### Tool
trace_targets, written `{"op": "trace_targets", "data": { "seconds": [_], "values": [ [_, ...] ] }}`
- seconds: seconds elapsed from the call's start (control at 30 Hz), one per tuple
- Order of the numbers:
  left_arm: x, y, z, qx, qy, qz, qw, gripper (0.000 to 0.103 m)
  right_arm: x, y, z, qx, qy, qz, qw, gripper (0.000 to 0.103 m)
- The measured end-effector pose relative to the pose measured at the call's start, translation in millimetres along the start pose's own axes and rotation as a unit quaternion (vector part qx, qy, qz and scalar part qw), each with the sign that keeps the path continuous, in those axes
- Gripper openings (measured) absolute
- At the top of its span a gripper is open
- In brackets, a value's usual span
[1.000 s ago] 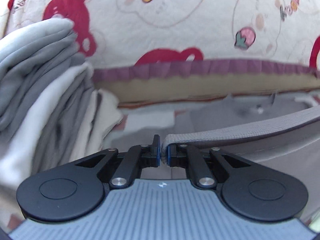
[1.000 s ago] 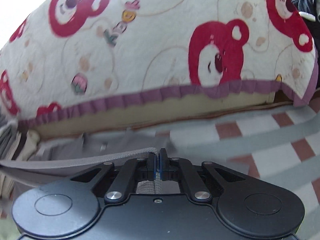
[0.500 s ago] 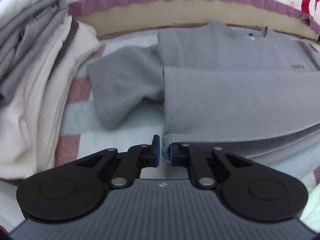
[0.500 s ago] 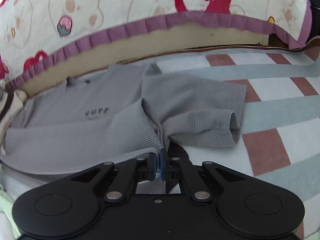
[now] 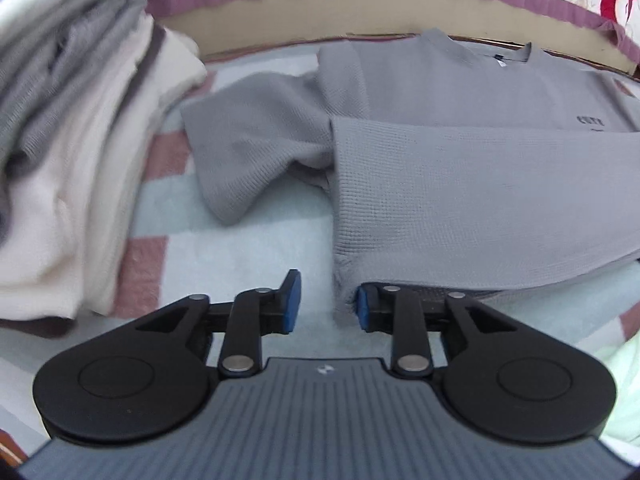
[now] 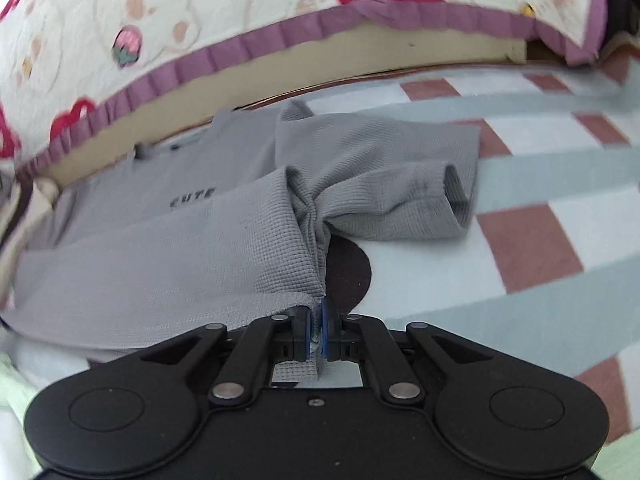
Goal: Fold clothes
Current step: 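Lay the folded strip down and open both grippers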
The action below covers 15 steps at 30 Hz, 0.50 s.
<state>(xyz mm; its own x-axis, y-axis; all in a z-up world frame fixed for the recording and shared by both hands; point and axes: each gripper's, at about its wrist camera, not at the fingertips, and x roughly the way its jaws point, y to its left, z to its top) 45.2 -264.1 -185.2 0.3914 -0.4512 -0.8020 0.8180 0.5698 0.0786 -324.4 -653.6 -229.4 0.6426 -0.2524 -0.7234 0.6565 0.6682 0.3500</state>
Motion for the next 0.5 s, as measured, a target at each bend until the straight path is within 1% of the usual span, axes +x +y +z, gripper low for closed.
{"op": "trace_targets", "data": {
  "seconds": [0.03, 0.07, 0.1, 0.13, 0.17, 0.2, 0.23, 0.27, 0.3, 0.33, 0.37, 0.47, 0.5],
  "values": [
    [-1.2, 0.8, -0.8, -0.003, 0.0, 0.002, 1.0, 0.033, -1.6, -2.1, 0.4, 0.009, 0.002, 0.008, 1.0, 0.01],
    [-1.5, 3.5, -1.5, -0.011, 0.003, 0.005, 0.9999, 0.037, -1.7, -1.1, -0.4, -0.005, 0.011, 0.0, 1.0, 0.009],
    [-2.9, 7.0, -1.3, -0.025, 0.006, 0.003, 0.9997, 0.039, -0.3, 1.8, -2.1, -0.032, 0.024, -0.019, 0.999, 0.015],
    [-6.5, 12.9, -0.4, -0.051, 0.004, -0.003, 0.9987, 0.042, 1.1, 4.7, -3.8, -0.059, 0.037, -0.038, 0.997, 0.028],
    [-14.5, 20.9, 0.3, -0.089, -0.013, -0.024, 0.9957, 0.042, -0.7, 5.8, -5.3, -0.07, 0.041, -0.047, 0.996, 0.028],
    [-22.6, 28.7, 1.0, -0.125, -0.029, -0.045, 0.9908, 0.042, -5.0, 5.4, -6.6, -0.068, 0.039, -0.048, 0.996, 0.028],
    [-31.5, 33.3, 1.8, -0.142, -0.046, -0.066, 0.9866, 0.042, -9.3, 5.0, -7.9, -0.066, 0.038, -0.048, 0.996, 0.027],
    [-39.4, 32.8, 1.3, -0.14, -0.056, -0.066, 0.9863, 0.043, -13.5, 4.6, -9.2, -0.064, 0.036, -0.048, 0.996, 0.027],
    [-46.8, 32.0, 0.6, -0.137, -0.065, -0.065, 0.9862, 0.045, -17.8, 4.2, -10.5, -0.062, 0.034, -0.049, 0.996, 0.03],
    [-47.2, 28.2, -2.2, -0.126, -0.059, -0.046, 0.9892, 0.053, -22.1, 3.8, -11.8, -0.06, 0.032, -0.049, 0.996, 0.032],
    [-47.6, 24.4, -5.0, -0.115, -0.054, -0.028, 0.9916, 0.059, -26.4, 3.4, -13.1, -0.058, 0.031, -0.05, 0.997, 0.033],
    [-46.7, 15.3, -9.9, -0.086, -0.036, 0.025, 0.9953, 0.059, -42.2, -0.4, -17.3, -0.024, 0.01, -0.074, 0.997, 0.035],
    [-47.5, 17.1, -8.9, -0.092, -0.038, 0.023, 0.9948, 0.059, -46.5, 0.9, -18.9, -0.016, 0.004, -0.071, 0.997, 0.036]
  ]
}}
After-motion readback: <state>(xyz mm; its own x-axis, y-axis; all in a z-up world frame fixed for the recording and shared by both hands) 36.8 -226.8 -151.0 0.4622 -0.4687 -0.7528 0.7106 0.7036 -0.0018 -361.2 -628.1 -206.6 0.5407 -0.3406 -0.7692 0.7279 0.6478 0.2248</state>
